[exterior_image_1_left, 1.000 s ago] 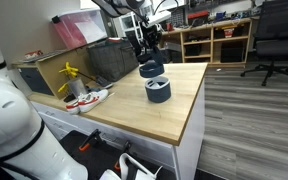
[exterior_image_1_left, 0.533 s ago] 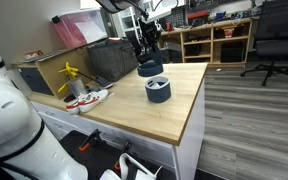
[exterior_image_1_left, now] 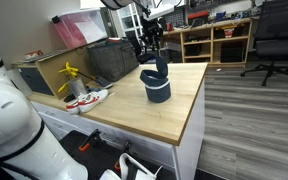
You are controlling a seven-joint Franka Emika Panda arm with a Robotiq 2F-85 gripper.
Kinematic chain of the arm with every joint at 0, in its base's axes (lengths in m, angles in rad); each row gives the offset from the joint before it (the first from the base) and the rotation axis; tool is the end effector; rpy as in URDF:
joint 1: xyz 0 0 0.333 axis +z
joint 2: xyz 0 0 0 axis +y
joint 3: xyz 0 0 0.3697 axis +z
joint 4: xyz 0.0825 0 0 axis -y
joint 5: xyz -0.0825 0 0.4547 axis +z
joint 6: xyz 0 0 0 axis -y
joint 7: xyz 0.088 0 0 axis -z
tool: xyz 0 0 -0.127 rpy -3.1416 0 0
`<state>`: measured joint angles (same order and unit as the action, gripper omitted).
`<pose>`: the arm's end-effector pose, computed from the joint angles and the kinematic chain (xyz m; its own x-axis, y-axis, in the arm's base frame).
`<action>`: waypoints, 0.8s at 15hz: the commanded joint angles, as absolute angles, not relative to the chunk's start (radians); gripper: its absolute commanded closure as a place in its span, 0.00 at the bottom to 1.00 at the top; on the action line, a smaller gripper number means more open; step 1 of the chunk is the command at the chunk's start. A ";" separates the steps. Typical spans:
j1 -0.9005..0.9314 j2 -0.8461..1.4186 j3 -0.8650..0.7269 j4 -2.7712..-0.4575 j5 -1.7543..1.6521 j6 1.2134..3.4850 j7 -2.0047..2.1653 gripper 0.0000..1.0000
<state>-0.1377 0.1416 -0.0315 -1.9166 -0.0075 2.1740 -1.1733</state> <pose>0.6667 -0.1137 0.4314 0.5311 0.8466 0.0345 0.8398 -0.5314 0.1109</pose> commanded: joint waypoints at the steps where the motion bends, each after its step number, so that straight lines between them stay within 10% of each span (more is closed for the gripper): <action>1: -0.129 0.121 -0.034 -1.911 0.062 2.154 -1.116 0.36; 6: -0.108 0.146 -0.029 -1.905 0.106 2.170 -0.974 0.00; 12: -0.069 0.174 -0.025 -1.904 0.076 2.152 -0.571 0.00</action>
<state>-0.0893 0.1646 -0.0272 -1.9155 0.0913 2.1709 -0.7462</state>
